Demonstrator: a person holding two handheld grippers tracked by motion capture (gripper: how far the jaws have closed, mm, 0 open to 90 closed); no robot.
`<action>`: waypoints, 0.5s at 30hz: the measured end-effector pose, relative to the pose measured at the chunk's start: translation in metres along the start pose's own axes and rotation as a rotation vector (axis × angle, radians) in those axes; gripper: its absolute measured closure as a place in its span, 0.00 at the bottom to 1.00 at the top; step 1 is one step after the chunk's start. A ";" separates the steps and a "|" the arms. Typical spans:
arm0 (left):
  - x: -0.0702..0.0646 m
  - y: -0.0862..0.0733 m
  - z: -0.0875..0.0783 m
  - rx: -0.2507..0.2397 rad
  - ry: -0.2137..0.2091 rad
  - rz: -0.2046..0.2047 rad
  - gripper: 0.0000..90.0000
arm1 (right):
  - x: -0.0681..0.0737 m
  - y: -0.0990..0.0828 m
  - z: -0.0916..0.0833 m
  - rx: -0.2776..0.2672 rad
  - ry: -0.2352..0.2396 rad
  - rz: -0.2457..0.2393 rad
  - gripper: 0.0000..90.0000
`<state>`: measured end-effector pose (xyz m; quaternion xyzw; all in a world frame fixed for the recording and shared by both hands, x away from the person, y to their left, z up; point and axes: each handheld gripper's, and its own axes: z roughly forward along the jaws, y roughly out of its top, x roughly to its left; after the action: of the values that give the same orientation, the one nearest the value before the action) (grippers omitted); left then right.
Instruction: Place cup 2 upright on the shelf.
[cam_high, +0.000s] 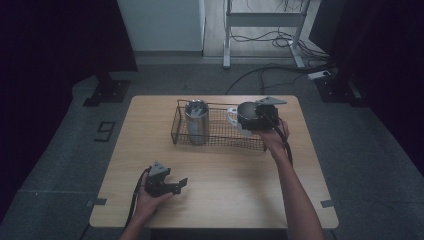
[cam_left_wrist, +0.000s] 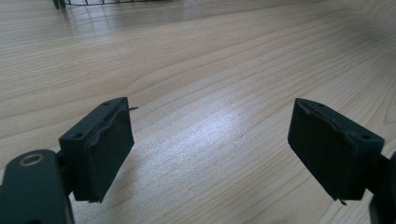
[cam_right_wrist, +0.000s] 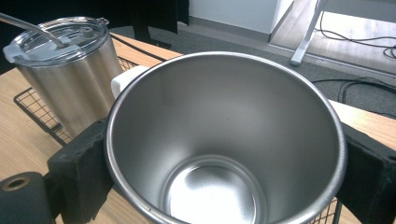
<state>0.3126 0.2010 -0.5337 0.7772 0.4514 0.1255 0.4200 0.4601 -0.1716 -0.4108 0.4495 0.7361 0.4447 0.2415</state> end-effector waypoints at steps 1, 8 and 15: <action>0.000 0.000 -0.001 -0.004 0.001 0.000 0.16 | 0.000 0.000 0.001 0.002 -0.001 0.001 0.07; 0.001 0.001 -0.002 -0.007 0.002 -0.002 0.16 | -0.002 0.000 0.012 0.006 0.003 0.002 0.07; 0.002 0.000 -0.002 -0.006 0.004 -0.002 0.16 | -0.005 -0.003 0.020 0.016 -0.005 0.010 0.07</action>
<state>0.3126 0.2034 -0.5324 0.7753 0.4525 0.1283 0.4216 0.4761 -0.1680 -0.4229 0.4562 0.7368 0.4388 0.2374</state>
